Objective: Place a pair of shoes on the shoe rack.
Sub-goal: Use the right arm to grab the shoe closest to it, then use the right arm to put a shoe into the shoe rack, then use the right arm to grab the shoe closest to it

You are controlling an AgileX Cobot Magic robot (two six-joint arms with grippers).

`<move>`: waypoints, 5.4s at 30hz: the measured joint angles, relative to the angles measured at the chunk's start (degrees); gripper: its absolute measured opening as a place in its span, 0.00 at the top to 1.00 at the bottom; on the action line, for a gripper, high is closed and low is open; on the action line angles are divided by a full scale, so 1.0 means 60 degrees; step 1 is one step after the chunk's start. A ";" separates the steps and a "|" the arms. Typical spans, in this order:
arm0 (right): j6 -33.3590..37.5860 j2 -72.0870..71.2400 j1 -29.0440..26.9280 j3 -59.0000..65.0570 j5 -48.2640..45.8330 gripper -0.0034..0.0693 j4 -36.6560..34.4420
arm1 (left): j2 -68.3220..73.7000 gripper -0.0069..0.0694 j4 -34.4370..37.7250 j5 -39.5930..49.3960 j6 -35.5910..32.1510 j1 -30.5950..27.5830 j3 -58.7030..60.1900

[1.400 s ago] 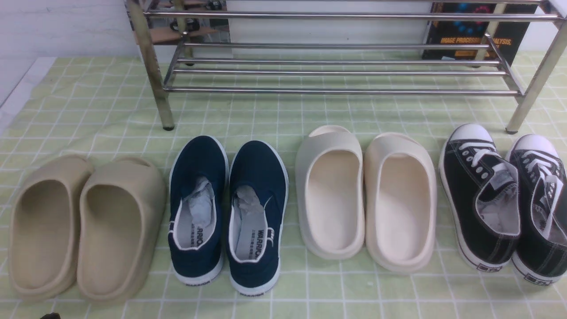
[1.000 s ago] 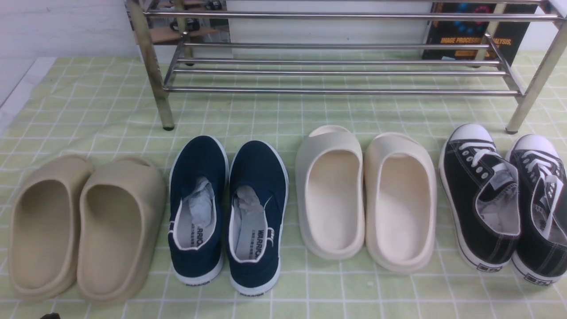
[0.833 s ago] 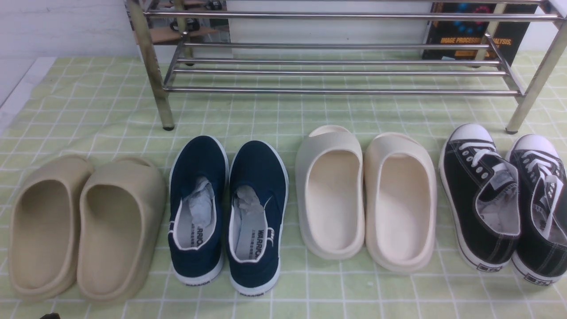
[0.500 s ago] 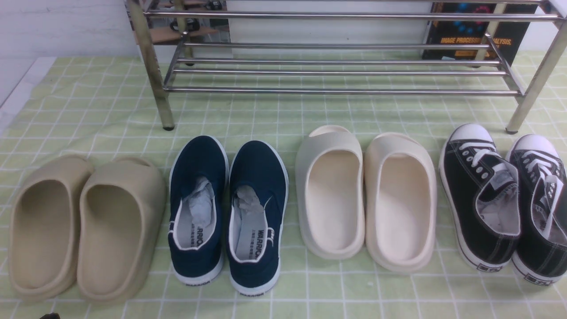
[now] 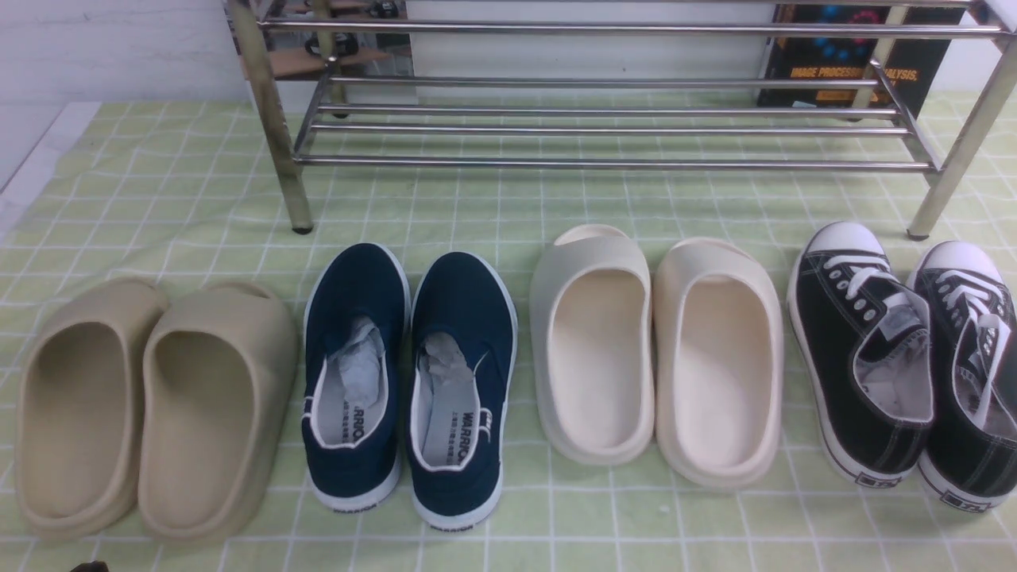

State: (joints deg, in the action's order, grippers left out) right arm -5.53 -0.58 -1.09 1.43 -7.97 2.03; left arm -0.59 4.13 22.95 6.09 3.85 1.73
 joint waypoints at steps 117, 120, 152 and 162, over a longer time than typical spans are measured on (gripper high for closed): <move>-0.0273 2.2574 0.2571 -2.2747 -0.9570 0.91 0.0729 | 0.0000 0.76 0.0022 0.0000 0.0000 0.0000 0.0000; -0.0273 2.2574 0.2571 -2.2768 -0.9268 0.85 0.0716 | 0.0000 0.76 0.0022 0.0000 0.0000 0.0000 0.0000; -0.1321 1.6506 0.0788 -1.2289 -0.8891 0.19 0.0212 | 0.0000 0.73 0.0025 0.0000 0.0000 0.0000 0.0000; -0.1538 1.7444 0.0643 -1.1133 -0.7370 0.44 0.0486 | 0.0000 0.73 0.0025 0.0000 0.0000 0.0000 0.0000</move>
State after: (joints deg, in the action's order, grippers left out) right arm -14.75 104.09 2.77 -65.37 -52.19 4.94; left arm -0.59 4.28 22.95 6.09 3.85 1.73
